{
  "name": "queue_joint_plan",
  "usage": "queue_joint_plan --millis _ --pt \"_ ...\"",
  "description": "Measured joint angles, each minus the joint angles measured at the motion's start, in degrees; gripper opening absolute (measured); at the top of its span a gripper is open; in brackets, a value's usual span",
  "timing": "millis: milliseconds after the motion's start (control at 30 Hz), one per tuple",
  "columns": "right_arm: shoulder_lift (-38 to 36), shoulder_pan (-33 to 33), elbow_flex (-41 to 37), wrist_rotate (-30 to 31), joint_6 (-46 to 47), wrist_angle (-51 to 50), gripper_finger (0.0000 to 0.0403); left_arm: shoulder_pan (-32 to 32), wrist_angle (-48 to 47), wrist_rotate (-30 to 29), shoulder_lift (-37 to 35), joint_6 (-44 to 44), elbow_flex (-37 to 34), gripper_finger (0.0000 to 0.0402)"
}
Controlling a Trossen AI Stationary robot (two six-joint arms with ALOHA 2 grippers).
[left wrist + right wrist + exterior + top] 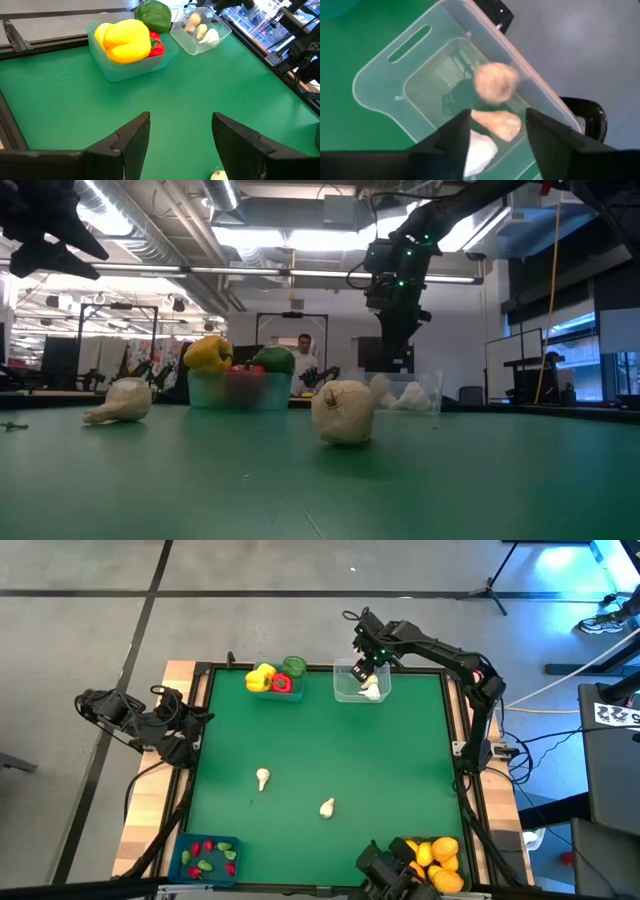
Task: Sort produce into baskets
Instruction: Put the garlic into the transparent bin
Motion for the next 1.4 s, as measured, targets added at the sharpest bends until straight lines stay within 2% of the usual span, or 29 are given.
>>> queue_joint_plan --millis 133,267,400,533,667,867,1067,1167,1400 --pt "0.0 0.0 0.0 -0.9 0.0 -2.2 0.0233 0.0 0.0 0.0 0.0 0.0 0.0 0.0208" --pt "-0.1 0.5 0.7 -3.0 0.1 -3.1 0.0248 0.0 0.0 0.0 0.0 0.0 0.0 0.0208" --pt "-0.7 1.7 4.3 -14.0 0.2 -3.2 0.025 0.0 0.0 0.0 0.0 0.0 0.0 0.0208" --pt "-0.7 6.6 8.6 -26.1 0.1 -3.1 0.025 0.0 0.0 0.0 0.0 0.0 0.0 0.0208" --pt "-0.7 14.6 11.7 -30.7 -2.1 -2.7 0.025 0.0 0.0 0.0 0.0 0.0 0.0 0.0208" --pt "-0.7 29.2 12.0 -30.2 -6.1 -1.9 0.025 0.0 0.0 0.0 0.0 0.0 0.0 0.0208" --pt "0.8 41.7 11.4 -19.2 -9.9 -2.0 0.025 0.0 0.0 0.0 0.0 0.0 0.0 0.0208" --pt "1.4 45.8 9.7 -16.7 -11.7 -2.1 0.025 0.0 0.0 0.0 0.0 0.0 0.0 0.0208" --pt "4.7 51.3 2.7 -15.8 -13.2 2.9 0.025 0.0 0.0 0.0 0.0 -0.3 0.0 0.0208"
